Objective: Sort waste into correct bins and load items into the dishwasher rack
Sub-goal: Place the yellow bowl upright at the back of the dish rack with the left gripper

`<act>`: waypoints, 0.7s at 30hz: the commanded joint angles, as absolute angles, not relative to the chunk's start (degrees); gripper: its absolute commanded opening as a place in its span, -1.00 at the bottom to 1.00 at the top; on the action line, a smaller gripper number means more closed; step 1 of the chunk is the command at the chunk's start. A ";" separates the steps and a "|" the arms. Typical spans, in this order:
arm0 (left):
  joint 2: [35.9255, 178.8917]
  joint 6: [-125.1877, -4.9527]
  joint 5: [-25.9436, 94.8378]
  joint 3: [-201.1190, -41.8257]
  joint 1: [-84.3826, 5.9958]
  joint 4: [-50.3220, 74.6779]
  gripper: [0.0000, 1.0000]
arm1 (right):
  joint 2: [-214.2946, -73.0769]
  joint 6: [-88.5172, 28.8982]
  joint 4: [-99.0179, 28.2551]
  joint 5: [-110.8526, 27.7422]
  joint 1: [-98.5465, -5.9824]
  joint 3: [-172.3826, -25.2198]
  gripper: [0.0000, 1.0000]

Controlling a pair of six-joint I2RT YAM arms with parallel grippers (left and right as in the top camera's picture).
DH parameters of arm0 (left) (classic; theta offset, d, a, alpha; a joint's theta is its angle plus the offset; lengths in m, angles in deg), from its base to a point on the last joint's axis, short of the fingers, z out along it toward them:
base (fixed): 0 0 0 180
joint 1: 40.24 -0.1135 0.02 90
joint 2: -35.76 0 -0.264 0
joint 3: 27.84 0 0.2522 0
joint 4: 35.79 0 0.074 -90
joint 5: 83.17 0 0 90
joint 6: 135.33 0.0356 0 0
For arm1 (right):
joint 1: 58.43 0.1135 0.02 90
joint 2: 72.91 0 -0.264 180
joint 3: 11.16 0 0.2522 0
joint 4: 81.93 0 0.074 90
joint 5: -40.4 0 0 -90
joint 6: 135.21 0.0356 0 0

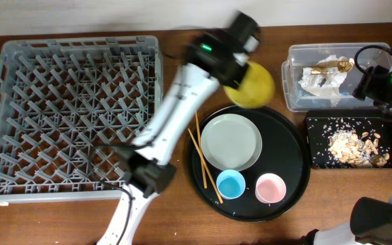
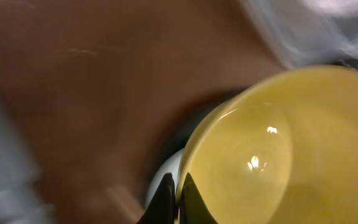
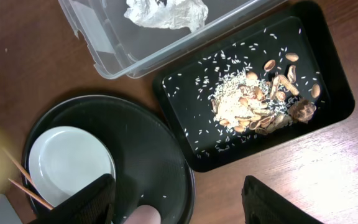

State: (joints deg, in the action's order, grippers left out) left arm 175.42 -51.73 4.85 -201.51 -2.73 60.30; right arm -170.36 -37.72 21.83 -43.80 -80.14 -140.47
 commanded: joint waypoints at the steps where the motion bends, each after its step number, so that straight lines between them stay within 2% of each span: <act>1: 174.56 -46.55 -31.04 -207.79 -11.42 62.50 -0.99 | -170.03 -37.90 21.87 -44.49 -80.25 -140.82 0.34; 2: 175.24 -46.57 -40.26 -207.33 -14.75 61.65 -0.99 | -170.01 -37.90 21.83 -44.49 -80.25 -140.82 0.34; 4: 176.79 -46.72 -47.58 -207.33 -17.98 60.71 -0.99 | -170.03 -37.90 21.81 -44.49 -80.25 -140.82 0.35; 6: 179.88 -50.11 -62.64 -207.33 -20.15 59.09 -0.99 | -170.03 -37.90 21.76 -44.49 -80.25 -140.82 0.36; 10: 189.60 -48.29 -64.72 -207.33 -22.46 54.77 -1.00 | -170.03 -37.90 21.20 -44.52 -80.25 -140.82 0.44; 12: 192.20 -48.34 -69.50 -207.33 -22.64 53.76 -1.00 | -170.03 -37.90 21.20 -44.52 -80.25 -140.71 0.44; 21: 192.97 -51.42 -64.72 -207.33 -22.81 56.25 -1.00 | -170.03 -37.87 20.78 -44.47 -80.25 -140.60 0.45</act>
State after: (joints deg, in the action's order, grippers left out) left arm 192.22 -49.72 -64.91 -207.09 -22.44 55.88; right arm -170.36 -37.83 21.02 -43.80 -80.14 -140.47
